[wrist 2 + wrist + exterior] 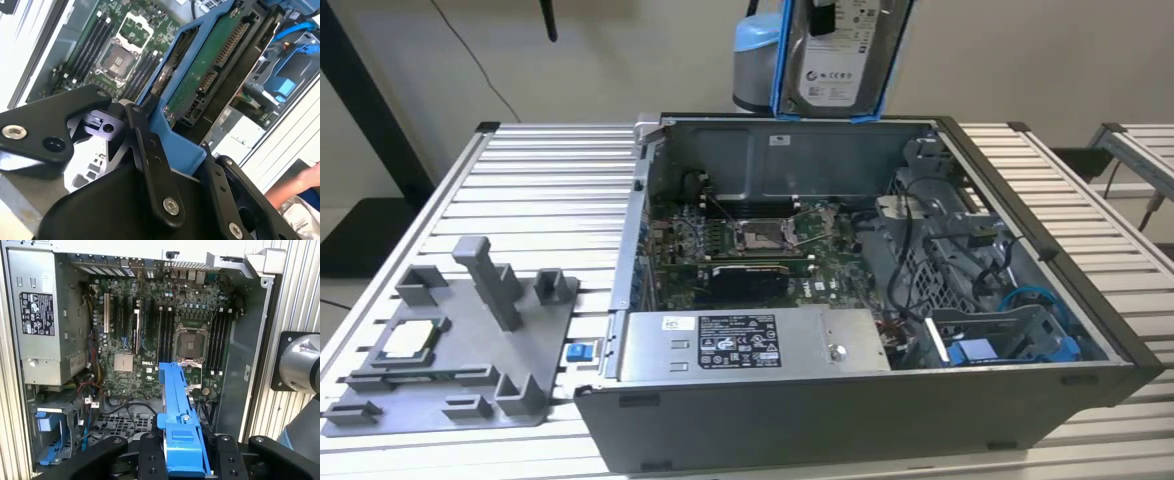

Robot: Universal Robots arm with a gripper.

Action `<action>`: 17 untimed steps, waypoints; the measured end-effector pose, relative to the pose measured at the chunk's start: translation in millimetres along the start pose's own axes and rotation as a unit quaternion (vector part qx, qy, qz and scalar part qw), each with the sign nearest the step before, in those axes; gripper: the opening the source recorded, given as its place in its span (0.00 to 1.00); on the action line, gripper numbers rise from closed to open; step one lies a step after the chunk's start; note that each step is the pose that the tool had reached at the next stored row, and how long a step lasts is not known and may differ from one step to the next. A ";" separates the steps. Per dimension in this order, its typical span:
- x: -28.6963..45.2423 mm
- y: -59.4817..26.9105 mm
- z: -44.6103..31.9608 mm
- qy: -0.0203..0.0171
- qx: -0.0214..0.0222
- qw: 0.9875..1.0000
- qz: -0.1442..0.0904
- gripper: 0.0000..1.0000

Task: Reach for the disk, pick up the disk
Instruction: 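Pick up the disk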

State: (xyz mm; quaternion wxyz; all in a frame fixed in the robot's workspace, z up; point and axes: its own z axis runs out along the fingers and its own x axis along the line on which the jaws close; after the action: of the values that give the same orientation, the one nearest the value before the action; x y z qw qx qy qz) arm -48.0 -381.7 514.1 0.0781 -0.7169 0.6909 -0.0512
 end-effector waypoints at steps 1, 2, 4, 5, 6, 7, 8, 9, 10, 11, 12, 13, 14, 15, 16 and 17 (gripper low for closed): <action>0.1 -3.5 0.6 0.000 0.000 1.000 0.000 0.00; 0.3 -6.9 1.3 0.000 0.000 1.000 0.000 0.00; 0.6 -13.8 2.5 0.000 0.000 1.000 0.000 0.00; 0.7 -17.0 3.1 0.000 0.000 1.000 0.000 0.00; 0.8 -20.4 3.8 0.000 0.000 1.000 0.000 0.00; 1.0 -23.8 4.4 0.000 0.000 1.000 0.000 0.00; 1.1 -27.0 5.0 0.000 0.000 1.000 0.000 0.00; 1.2 -30.1 5.5 0.000 0.000 1.000 0.000 0.00; 1.4 -33.4 6.2 0.000 0.000 1.000 0.000 0.00; 1.5 -36.5 6.7 0.000 0.000 1.000 0.000 0.00; 1.6 -39.7 7.3 0.000 0.000 1.000 0.000 0.00; 1.8 -42.9 7.9 0.000 0.000 1.000 0.000 0.00; 1.9 -46.4 8.6 0.000 0.000 1.000 0.000 0.00; 2.1 -49.5 9.1 0.000 0.000 1.000 0.000 0.00; 2.2 -52.6 9.7 0.000 0.000 1.000 0.000 0.00; 2.3 -55.7 10.3 0.000 0.000 1.000 0.000 0.00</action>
State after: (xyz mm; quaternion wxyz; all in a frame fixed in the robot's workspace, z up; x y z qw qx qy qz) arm 8.8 -381.7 514.1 0.0781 -0.7170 0.6908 -0.0512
